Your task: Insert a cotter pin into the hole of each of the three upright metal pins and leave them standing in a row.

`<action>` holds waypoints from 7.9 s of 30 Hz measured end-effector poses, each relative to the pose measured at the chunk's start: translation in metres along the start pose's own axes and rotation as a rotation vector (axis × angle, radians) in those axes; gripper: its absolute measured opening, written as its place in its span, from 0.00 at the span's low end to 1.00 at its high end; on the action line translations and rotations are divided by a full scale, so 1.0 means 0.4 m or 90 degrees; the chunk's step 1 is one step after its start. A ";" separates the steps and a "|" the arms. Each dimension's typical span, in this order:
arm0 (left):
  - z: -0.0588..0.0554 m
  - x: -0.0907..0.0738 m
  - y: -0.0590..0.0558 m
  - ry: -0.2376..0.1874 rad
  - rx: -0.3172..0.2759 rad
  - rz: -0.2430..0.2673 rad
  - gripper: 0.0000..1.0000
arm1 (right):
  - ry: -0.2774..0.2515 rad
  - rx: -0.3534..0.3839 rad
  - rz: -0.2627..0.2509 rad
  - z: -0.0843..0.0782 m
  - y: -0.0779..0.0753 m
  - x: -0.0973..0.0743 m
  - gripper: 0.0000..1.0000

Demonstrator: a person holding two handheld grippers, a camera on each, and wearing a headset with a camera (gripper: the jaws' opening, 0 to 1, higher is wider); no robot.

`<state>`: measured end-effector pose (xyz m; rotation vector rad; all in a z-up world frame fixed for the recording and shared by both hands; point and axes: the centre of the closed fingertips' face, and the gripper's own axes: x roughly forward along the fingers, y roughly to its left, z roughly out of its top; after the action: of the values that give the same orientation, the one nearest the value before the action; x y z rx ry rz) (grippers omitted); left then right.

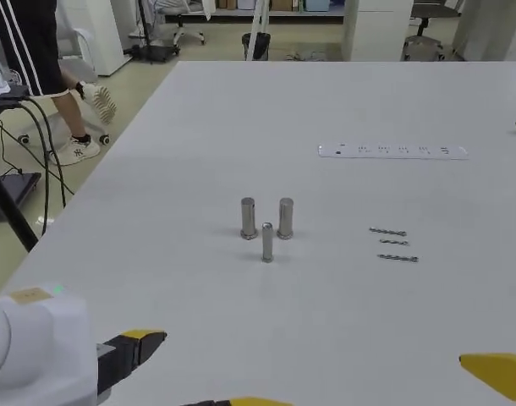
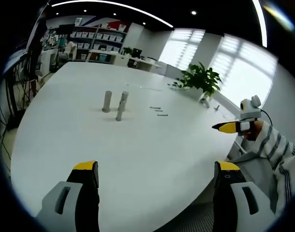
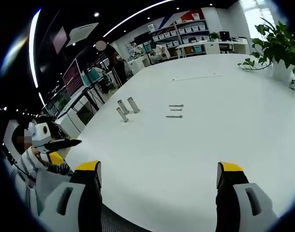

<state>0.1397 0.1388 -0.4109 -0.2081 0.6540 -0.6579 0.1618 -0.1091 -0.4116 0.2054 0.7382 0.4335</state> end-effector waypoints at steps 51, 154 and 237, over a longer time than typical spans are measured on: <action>0.165 0.092 0.026 -0.021 0.097 -0.021 0.92 | -0.018 -0.005 -0.021 0.014 -0.004 -0.053 0.94; 0.220 0.353 0.213 -0.007 0.268 0.038 0.05 | 0.012 -0.010 -0.009 -0.006 0.029 -0.052 0.90; 0.013 0.326 -0.041 0.050 0.288 -0.064 0.10 | -0.018 -0.026 0.018 -0.001 0.060 -0.069 0.88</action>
<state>0.2133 0.0440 -0.4653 0.2077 0.5562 -0.8959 0.1361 -0.1001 -0.3874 0.1840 0.6991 0.4705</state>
